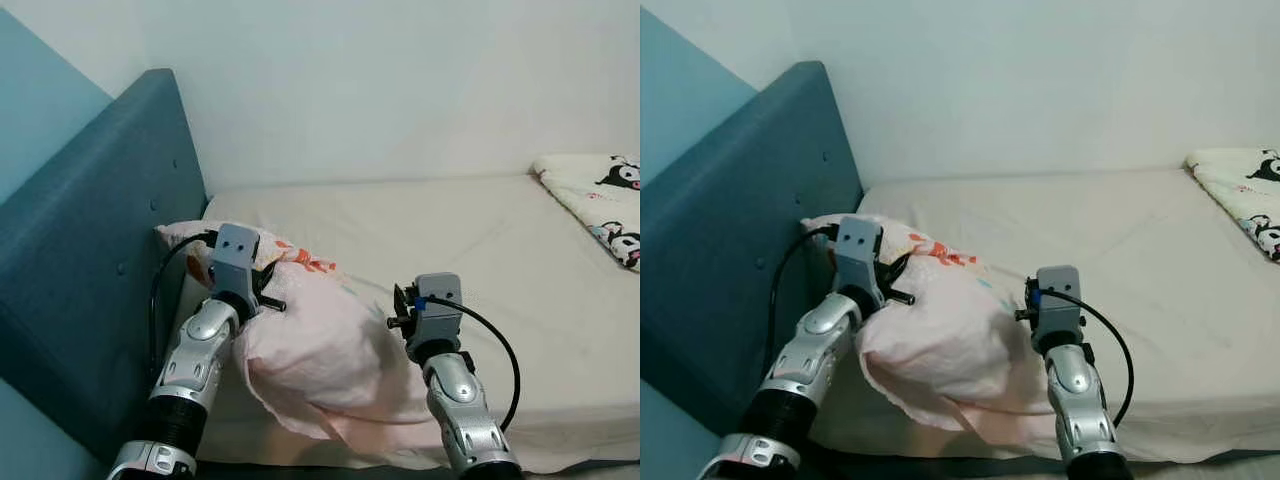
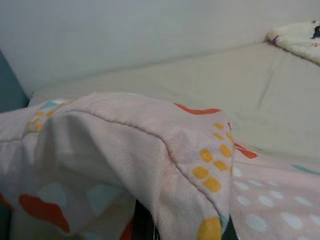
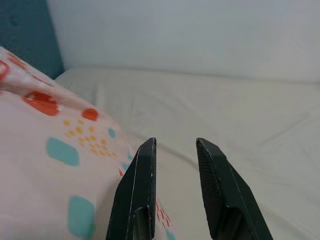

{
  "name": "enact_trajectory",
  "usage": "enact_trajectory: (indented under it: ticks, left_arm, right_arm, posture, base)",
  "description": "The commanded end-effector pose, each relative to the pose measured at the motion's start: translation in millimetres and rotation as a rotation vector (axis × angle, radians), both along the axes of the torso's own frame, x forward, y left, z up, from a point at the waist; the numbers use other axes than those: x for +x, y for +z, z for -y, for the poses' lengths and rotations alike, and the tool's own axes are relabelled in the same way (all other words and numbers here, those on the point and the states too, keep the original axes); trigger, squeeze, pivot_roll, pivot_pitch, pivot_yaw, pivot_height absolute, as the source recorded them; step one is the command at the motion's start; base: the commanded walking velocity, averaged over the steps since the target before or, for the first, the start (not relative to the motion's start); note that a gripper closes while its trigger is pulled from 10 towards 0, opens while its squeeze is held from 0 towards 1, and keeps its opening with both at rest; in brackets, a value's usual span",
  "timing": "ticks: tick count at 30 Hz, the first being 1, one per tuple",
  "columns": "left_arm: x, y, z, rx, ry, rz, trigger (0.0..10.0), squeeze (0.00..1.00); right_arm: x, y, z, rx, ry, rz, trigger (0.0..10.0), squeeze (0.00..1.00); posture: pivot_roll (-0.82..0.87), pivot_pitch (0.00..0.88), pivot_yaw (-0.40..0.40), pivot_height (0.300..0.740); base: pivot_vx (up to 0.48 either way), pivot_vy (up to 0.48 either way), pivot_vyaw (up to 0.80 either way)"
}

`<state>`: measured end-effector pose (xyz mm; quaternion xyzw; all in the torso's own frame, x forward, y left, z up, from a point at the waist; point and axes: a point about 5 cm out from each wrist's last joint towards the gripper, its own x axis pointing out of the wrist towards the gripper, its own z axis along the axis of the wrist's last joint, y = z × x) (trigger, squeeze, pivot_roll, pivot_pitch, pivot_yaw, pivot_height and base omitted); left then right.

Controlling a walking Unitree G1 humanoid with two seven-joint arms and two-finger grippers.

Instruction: Clean up the room

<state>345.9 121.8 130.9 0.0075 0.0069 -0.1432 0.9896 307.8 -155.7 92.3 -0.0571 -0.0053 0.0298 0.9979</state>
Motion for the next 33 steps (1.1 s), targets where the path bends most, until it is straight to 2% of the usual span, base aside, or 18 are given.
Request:
enact_trajectory:
  ticks: [1,6,9,10,12,14,17,19,21,23,25,26,27,28,30,33]
  left_arm:
    - [4.4,17.3,2.4,0.031,-0.007,0.097,10.0,0.0]
    - [4.4,16.9,4.5,0.071,-0.013,0.114,10.0,0.0]
    - [4.2,15.0,4.4,0.113,-0.022,0.123,10.0,0.0]
    - [4.3,11.1,3.4,0.152,-0.022,0.113,10.0,0.0]
    - [4.4,9.2,2.7,0.165,-0.02,0.106,10.0,0.0]
    - [4.8,4.6,0.7,0.234,-0.024,0.108,10.0,0.0]
    - [5.5,3.2,0.4,0.271,-0.031,0.116,10.0,0.0]
    - [15.4,5.9,5.8,0.364,-0.059,0.152,10.0,0.0]
    - [19.1,7.7,7.8,0.394,-0.063,0.163,10.0,0.0]
    - [27.5,18.6,14.0,0.453,-0.067,0.216,10.0,0.0]
    - [32.8,32.5,22.3,0.477,-0.076,0.281,10.0,0.0]
    - [34.7,42.0,31.5,0.475,-0.104,0.323,10.0,0.0]
    - [36.0,57.6,47.8,0.462,-0.159,0.389,10.0,0.0]
    - [36.0,63.4,54.1,0.455,-0.18,0.413,10.0,0.0]
    - [35.9,66.4,57.3,0.45,-0.191,0.426,10.0,0.0]
    - [36.8,82.1,71.1,0.377,-0.217,0.462,10.0,0.0]
  right_arm:
    - [0.5,-2.6,-1.2,0.009,-0.003,-0.018,10.0,0.0]
    - [0.9,-1.6,-0.9,0.012,-0.005,-0.012,10.0,0.0]
    - [1.2,-1.3,-1.3,0.003,-0.003,-0.01,10.0,0.0]
    - [1.3,-1.2,-1.5,0.003,-0.005,-0.01,10.0,0.0]
    - [1.3,-1.1,-1.6,0.003,-0.005,-0.009,10.0,0.0]
    - [1.1,-1.2,-1.7,0.002,-0.007,-0.009,10.0,0.0]
    - [1.0,-1.3,-1.7,0.001,-0.008,-0.009,10.0,0.0]
    - [1.9,-2.7,-1.4,-0.008,-0.012,-0.014,10.0,0.0]
    - [2.3,-3.2,-1.6,-0.013,-0.012,-0.016,10.0,0.0]
    - [3.8,-3.0,-2.2,-0.017,-0.014,-0.016,10.0,0.0]
    - [5.2,-1.2,-2.7,-0.018,-0.017,-0.012,10.0,0.0]
    - [6.3,0.4,-3.0,-0.018,-0.019,-0.008,10.0,0.0]
    - [7.6,2.2,-3.5,-0.017,-0.02,-0.004,10.0,0.0]
    - [7.8,2.7,-3.7,-0.017,-0.02,-0.002,10.0,0.0]
    - [7.8,2.8,-3.8,-0.018,-0.02,-0.002,10.0,0.0]
    - [8.4,3.2,-4.4,-0.02,-0.017,0.0,10.0,0.0]
  posture:
    - [-0.02,0.0,0.025,0.74]
    - [-0.02,0.0,0.026,0.74]
    - [-0.02,0.0,0.026,0.74]
    - [-0.02,0.0,0.027,0.74]
    - [-0.02,0.0,0.027,0.74]
    - [-0.02,0.0,0.024,0.74]
    - [-0.02,0.0,0.024,0.74]
    - [-0.02,0.0,0.016,0.74]
    - [-0.02,0.0,0.017,0.74]
    - [-0.03,0.0,0.021,0.74]
    - [-0.03,0.004,0.026,0.74]
    - [-0.03,0.008,0.028,0.74]
    - [-0.04,0.015,0.031,0.74]
    - [-0.04,0.019,0.033,0.74]
    - [-0.04,0.019,0.033,0.74]
    - [-0.04,0.023,0.034,0.74]
  base:
    - [0.0,0.0,0.0]
    - [0.0,0.0,0.0]
    - [0.0,0.0,0.0]
    - [0.0,0.0,0.0]
    - [0.0,0.0,0.0]
    - [0.0,0.0,0.0]
    - [0.0,0.0,0.0]
    - [0.0,0.0,0.0]
    - [0.0,0.0,0.0]
    - [0.0,0.0,0.0]
    - [0.0,0.0,0.0]
    - [0.0,0.0,0.0]
    - [0.0,0.0,0.0]
    - [0.0,0.0,0.0]
    - [0.0,0.0,0.0]
    - [0.0,0.0,0.0]
